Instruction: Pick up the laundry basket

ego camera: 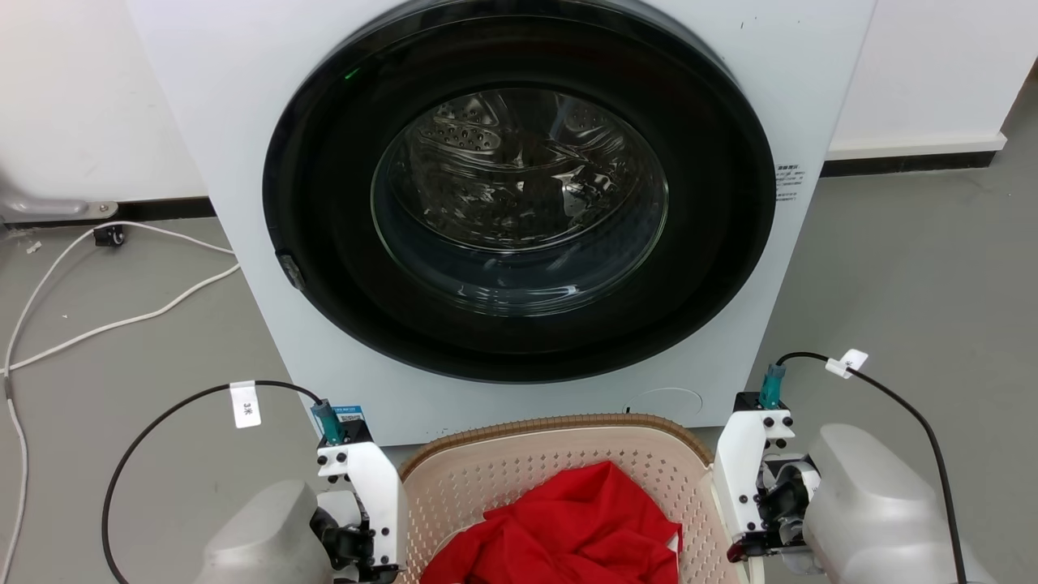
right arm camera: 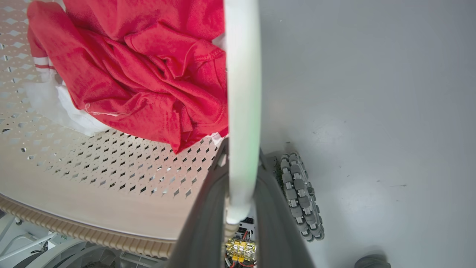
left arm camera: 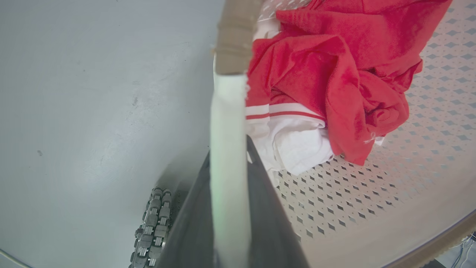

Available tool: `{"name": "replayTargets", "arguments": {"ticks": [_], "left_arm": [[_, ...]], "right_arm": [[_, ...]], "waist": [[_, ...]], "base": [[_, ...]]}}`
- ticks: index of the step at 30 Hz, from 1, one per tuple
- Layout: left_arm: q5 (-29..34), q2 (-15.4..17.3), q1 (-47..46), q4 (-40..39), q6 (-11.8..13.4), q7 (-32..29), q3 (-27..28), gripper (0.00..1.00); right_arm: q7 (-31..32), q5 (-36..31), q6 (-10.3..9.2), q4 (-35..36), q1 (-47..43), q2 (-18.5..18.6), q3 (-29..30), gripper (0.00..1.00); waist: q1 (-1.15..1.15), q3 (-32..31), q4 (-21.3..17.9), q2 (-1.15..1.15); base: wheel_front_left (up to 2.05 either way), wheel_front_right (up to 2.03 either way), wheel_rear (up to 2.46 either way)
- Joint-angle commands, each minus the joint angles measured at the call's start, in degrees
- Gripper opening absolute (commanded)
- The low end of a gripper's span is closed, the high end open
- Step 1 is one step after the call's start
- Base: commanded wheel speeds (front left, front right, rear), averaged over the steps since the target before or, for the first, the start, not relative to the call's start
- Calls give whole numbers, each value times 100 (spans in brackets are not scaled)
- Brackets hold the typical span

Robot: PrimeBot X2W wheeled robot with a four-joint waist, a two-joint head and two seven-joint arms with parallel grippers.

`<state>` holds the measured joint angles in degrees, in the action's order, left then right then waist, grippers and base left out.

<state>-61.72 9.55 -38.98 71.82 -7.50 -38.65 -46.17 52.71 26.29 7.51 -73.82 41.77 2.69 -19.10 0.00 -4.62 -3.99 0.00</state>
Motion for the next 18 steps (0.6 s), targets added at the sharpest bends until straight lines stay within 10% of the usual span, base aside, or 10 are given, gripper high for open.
{"name": "replayTargets", "arguments": {"ticks": [1,18], "left_arm": [[14,36,80,8,6,19,-21,0],[-71,37,96,38,6,47,-94,0]], "right_arm": [[-10,16,-4,3,-64,38,-19,0],[-67,200,-4,1,-79,34,-180,0]], "waist": [[0,3,0,0],[0,22,-12,0]], "base": [[0,0,0],[0,0,0]]}}
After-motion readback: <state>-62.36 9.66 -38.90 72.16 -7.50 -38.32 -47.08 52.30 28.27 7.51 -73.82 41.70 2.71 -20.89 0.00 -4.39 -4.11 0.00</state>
